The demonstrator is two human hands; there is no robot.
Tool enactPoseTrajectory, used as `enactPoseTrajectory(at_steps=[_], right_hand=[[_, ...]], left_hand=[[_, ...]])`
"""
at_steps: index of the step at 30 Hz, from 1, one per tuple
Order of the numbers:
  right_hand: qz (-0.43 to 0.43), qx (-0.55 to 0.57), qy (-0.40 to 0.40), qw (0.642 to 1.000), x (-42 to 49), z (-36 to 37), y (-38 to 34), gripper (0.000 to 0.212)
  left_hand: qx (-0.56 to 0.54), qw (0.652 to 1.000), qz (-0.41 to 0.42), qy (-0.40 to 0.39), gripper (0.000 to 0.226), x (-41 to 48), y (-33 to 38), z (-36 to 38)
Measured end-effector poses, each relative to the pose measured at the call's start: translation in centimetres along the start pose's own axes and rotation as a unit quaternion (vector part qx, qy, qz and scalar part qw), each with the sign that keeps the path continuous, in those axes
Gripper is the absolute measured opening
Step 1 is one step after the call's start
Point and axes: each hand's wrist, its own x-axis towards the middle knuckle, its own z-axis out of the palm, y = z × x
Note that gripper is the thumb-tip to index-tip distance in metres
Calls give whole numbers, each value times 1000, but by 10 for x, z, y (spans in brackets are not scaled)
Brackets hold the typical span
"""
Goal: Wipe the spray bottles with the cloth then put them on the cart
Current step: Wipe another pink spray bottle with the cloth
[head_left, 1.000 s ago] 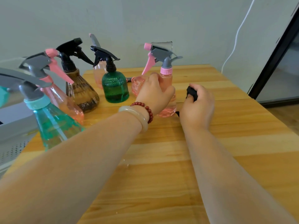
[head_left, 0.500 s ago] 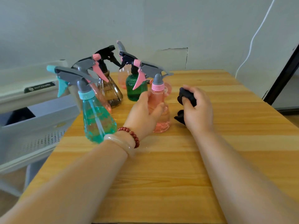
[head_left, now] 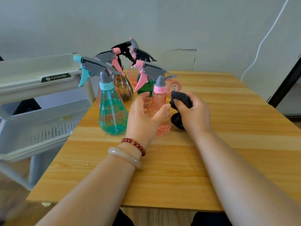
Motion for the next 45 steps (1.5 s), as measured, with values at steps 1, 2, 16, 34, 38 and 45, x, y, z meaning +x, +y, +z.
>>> enactPoseTrajectory(at_steps=[1, 2, 16, 34, 38, 45], right_hand=[[-4, 1, -5, 1000, -1, 2, 0, 19], [-6, 8, -6, 1000, 0, 3, 0, 19], [27, 122, 35, 992, 1, 6, 1, 8], [-189, -7, 158, 969, 3, -17, -56, 25], [-323, -110, 169, 925, 15, -20, -79, 20], [-358, -262, 77, 893, 14, 5, -93, 21]], left_hand=[[19, 1000, 11, 1, 65, 0, 0, 2], [34, 999, 21, 1, 63, 1, 0, 4], [-12, 999, 33, -8, 43, 0, 2, -3], [-90, 992, 82, -14, 85, 0, 22, -17], [-137, 985, 104, 9, 57, 19, 48, -22], [-187, 978, 90, 15, 20, 22, 50, -19]])
